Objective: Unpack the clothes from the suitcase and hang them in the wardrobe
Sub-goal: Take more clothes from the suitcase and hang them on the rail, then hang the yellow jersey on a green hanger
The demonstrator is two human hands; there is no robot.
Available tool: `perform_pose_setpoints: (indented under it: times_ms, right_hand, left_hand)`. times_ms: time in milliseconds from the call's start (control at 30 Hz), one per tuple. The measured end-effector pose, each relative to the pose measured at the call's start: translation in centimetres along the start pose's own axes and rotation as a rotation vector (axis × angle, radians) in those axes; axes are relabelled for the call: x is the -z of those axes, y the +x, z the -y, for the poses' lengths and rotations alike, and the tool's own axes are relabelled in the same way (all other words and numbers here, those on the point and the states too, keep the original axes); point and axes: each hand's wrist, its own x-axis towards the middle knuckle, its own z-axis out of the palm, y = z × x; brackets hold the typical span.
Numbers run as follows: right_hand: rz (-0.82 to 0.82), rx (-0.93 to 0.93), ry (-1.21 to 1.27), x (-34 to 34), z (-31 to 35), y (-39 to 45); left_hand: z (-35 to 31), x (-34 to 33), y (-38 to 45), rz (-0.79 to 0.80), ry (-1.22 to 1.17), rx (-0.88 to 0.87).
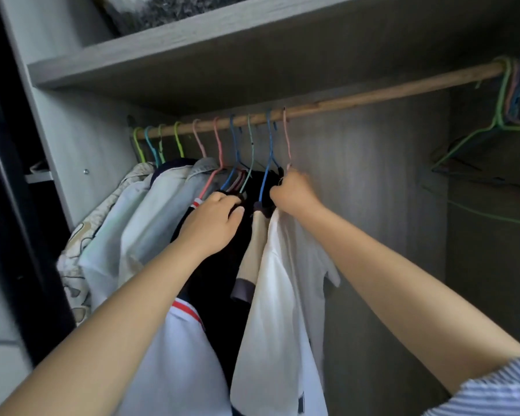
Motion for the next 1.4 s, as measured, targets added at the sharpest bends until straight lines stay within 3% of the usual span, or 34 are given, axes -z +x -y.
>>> perform_pose_setpoints:
  times_ms: [100,200,400,500,767,933,1133,1400]
  right_hand:
    - [-0.016,0.198,-0.125,0.0,0.4,-3.1]
    - [0.073,0.392,-0.156,-1.3,0.3,-6.4]
    - [0.202,0.677,-0.169,-2.7,-1.2,-16.1]
    - [0.428,0.738,-0.060,-3.8,-0.8,-22.5]
    - [0.982,1.013,0.006,-9.0,0.0,-44.5]
    - [1.174,1.174,-0.029,-11.6,-0.8,-57.8]
    - [1.419,1.191,-0.126,-16.8,-1.6,-71.7]
    - [1.631,0.998,-0.159,-25.1,-2.4,-84.7]
  left_hand:
    - [0.5,0.9,-2.8,0.007,0.013,0.043]
    - [0.9,1.8,-6.7,0.047,0.127,0.107]
    - [0.0,4.3,-17.5,0.110,0.243,0.437]
    - [-1.1,5.4,-24.9,0.110,0.290,0.619]
    - [-5.3,9.6,-49.2,0.359,0.436,1.068]
    - [-6.5,11.4,-63.8,0.522,0.531,1.281]
    - [-4.9,11.3,-79.4,0.644,0.392,1.493]
    - [1.1,8.5,-94.5,0.841,0.230,1.441]
